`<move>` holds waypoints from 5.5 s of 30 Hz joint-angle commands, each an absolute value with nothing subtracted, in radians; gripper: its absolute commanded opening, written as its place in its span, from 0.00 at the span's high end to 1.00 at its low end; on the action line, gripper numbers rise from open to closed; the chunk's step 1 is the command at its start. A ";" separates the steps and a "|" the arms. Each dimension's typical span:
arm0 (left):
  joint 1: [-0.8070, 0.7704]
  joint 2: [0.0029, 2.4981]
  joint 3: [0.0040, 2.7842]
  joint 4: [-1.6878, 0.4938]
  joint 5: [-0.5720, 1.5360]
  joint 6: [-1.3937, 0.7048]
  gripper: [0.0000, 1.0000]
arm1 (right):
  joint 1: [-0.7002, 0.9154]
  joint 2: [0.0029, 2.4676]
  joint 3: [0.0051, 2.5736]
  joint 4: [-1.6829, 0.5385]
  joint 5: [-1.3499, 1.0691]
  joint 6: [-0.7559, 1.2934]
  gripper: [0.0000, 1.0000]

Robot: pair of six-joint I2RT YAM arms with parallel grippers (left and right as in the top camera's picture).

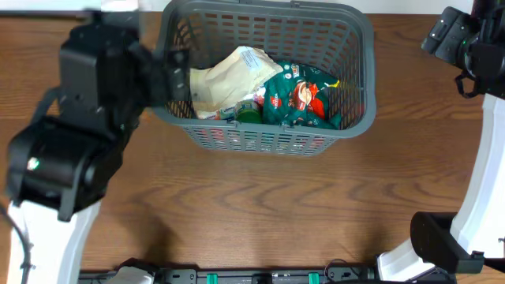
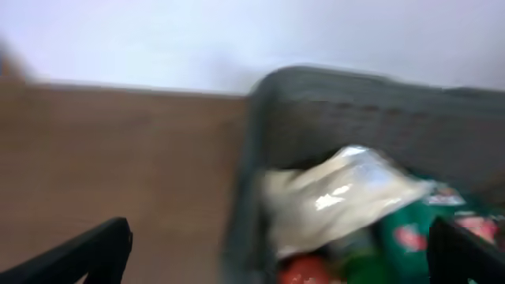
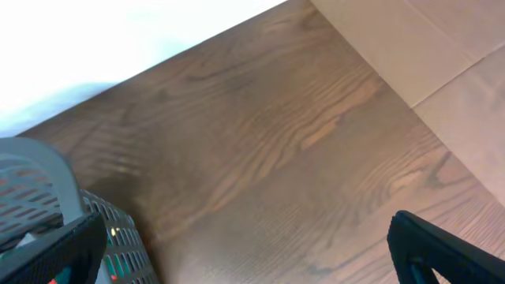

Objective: Pack container

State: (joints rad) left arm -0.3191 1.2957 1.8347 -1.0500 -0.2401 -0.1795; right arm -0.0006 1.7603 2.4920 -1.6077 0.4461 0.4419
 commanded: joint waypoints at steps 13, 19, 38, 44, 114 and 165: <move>-0.284 1.215 1.839 -1.115 -0.383 -0.242 0.01 | -0.005 1.758 2.502 -1.609 0.463 0.456 0.01; -0.284 1.215 1.839 -1.118 -0.383 -0.242 0.02 | -0.005 1.758 2.502 -1.609 0.463 0.456 0.01; -0.284 1.214 1.839 -1.122 -0.383 -0.241 0.01 | -0.005 1.758 2.502 -1.609 0.463 0.456 0.01; -0.284 1.174 1.839 -1.117 -0.434 -0.186 0.01 | -0.005 1.758 2.502 -1.609 0.463 0.456 0.01; 0.044 0.056 0.334 -0.649 -0.033 -0.260 0.01 | -0.005 1.758 2.502 -1.609 0.463 0.456 0.01; 0.042 0.002 0.155 -0.645 0.048 0.256 0.01 | -0.005 1.758 2.502 -1.609 0.463 0.456 0.01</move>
State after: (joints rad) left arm 0.0387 0.0105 0.1638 -0.6468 0.0418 0.1482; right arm -0.0006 1.7603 2.4920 -1.6077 0.4461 0.4419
